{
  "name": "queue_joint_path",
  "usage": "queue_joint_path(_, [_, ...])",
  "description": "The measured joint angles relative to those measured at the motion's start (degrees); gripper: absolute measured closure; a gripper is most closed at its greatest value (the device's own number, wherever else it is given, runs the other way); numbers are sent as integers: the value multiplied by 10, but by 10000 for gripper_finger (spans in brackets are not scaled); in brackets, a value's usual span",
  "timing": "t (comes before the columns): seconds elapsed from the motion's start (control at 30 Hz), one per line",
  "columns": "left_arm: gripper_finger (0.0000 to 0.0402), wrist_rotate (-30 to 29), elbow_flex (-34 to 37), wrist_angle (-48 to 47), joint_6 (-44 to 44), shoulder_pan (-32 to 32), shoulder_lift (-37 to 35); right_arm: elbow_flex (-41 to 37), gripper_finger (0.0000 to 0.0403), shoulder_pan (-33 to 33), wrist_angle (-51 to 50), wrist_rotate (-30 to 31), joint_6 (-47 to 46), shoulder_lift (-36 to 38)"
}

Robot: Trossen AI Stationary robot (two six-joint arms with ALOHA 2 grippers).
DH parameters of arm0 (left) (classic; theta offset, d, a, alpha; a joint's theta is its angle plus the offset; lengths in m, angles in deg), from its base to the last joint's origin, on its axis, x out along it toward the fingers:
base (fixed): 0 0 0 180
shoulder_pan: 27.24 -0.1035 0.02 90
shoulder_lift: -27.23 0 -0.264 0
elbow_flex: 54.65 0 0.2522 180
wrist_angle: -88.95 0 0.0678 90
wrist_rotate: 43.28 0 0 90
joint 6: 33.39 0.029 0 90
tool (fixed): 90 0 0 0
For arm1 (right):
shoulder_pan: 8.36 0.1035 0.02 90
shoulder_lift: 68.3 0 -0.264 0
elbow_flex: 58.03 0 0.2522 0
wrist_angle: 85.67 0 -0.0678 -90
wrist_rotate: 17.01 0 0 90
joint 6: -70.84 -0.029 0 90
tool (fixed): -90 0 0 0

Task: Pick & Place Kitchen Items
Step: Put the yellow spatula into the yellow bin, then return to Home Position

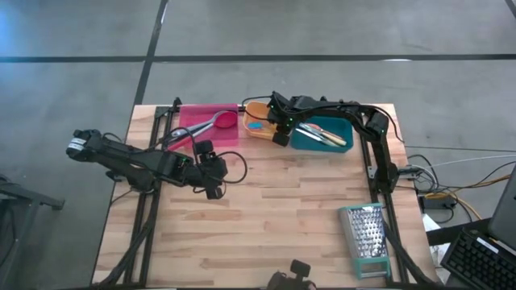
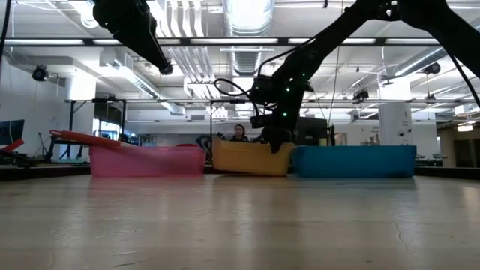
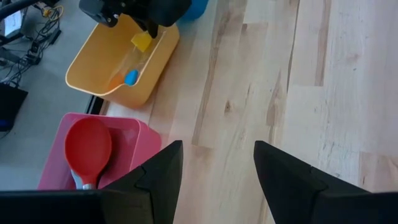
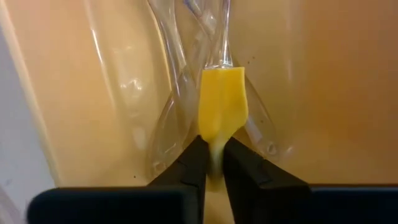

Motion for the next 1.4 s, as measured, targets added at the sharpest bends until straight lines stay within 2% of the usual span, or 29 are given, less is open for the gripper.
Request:
queue_joint_path(0.43, [200, 0, 0, 0, 0, 0, 0, 0, 226, 1, -2, -1, 7, 14])
queue_joint_path(0.67, [200, 0, 0, 1, -5, 0, 0, 0, 196, 7, -12, -1, -2, 80])
queue_joint_path(0.9, [200, -3, 0, 9, -2, 0, 0, 0, 231, 40, -48, -2, -13, 177])
queue_joint_path(1.07, [200, -4, 0, 44, 26, 2, 0, 0, 275, 89, -76, -46, -58, 245])
queue_joint_path(1.23, [216, -5, 12, 133, 79, 16, 0, -12, 328, 163, -84, -53, -87, 298])
queue_joint_path(1.4, [260, 12, 61, 251, 148, 46, -1, -46, 378, 244, -71, -53, -90, 333])
